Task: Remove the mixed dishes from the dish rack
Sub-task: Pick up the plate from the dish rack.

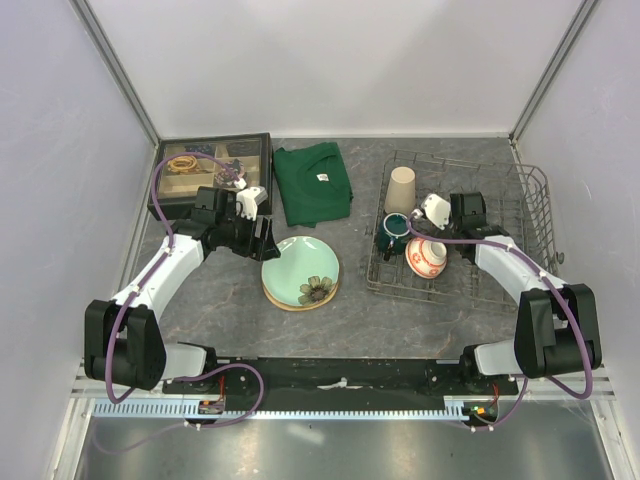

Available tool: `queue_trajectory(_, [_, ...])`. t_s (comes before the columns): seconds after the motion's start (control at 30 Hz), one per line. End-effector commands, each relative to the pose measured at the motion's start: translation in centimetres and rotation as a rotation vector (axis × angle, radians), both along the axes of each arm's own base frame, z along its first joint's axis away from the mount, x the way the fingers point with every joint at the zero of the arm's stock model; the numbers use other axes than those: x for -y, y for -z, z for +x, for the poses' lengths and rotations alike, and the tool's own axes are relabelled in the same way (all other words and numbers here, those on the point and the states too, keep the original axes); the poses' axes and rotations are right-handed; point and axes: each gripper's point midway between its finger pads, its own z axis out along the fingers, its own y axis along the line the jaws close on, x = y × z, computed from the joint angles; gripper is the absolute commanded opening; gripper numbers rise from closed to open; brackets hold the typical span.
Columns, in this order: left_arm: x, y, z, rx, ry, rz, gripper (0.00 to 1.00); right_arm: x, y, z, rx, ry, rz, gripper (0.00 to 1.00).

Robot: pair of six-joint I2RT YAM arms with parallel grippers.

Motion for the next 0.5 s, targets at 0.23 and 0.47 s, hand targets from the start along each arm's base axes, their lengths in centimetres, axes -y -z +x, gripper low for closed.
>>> queue_trajectory(0.23, [0.5, -1.9, 1.7, 0.087, 0.022, -0.010, 0.77, 1.1, -6.2, 1.7, 0.138, 0.023, -0.064, 0.36])
queue_trajectory(0.47, [0.6, -1.8, 1.8, 0.081, 0.024, -0.015, 0.78, 1.0, -8.5, 1.8, 0.172, 0.010, -0.068, 0.34])
